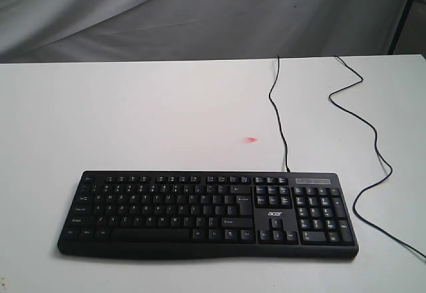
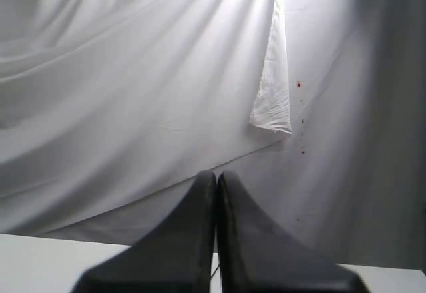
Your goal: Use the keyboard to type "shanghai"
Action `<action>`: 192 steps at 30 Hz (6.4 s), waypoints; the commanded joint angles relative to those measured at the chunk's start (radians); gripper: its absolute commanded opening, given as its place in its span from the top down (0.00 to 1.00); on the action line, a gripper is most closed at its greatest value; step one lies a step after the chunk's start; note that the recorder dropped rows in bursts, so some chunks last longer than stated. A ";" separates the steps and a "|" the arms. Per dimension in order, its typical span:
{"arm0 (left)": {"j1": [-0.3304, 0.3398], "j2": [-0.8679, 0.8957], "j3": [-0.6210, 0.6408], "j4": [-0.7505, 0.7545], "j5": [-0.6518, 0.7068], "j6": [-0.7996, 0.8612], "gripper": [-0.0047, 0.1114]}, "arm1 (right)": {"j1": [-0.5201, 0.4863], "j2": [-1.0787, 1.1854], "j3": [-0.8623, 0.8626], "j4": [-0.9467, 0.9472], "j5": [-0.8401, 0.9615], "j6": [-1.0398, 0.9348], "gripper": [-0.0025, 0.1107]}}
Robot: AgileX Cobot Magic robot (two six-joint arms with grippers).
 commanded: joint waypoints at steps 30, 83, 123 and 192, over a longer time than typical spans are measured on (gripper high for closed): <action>-0.004 0.003 0.005 -0.001 -0.006 -0.003 0.95 | -0.002 0.066 -0.127 -0.007 0.001 0.212 0.98; -0.004 0.003 0.005 -0.001 -0.006 -0.003 0.95 | -0.001 1.257 -1.442 0.748 1.155 -0.956 0.98; -0.004 0.003 0.005 -0.001 -0.006 -0.003 0.95 | 0.182 1.805 -1.488 0.873 1.215 -1.472 0.98; -0.004 0.003 0.005 -0.001 -0.006 -0.003 0.95 | 0.597 2.166 -1.565 0.755 0.796 -1.239 0.98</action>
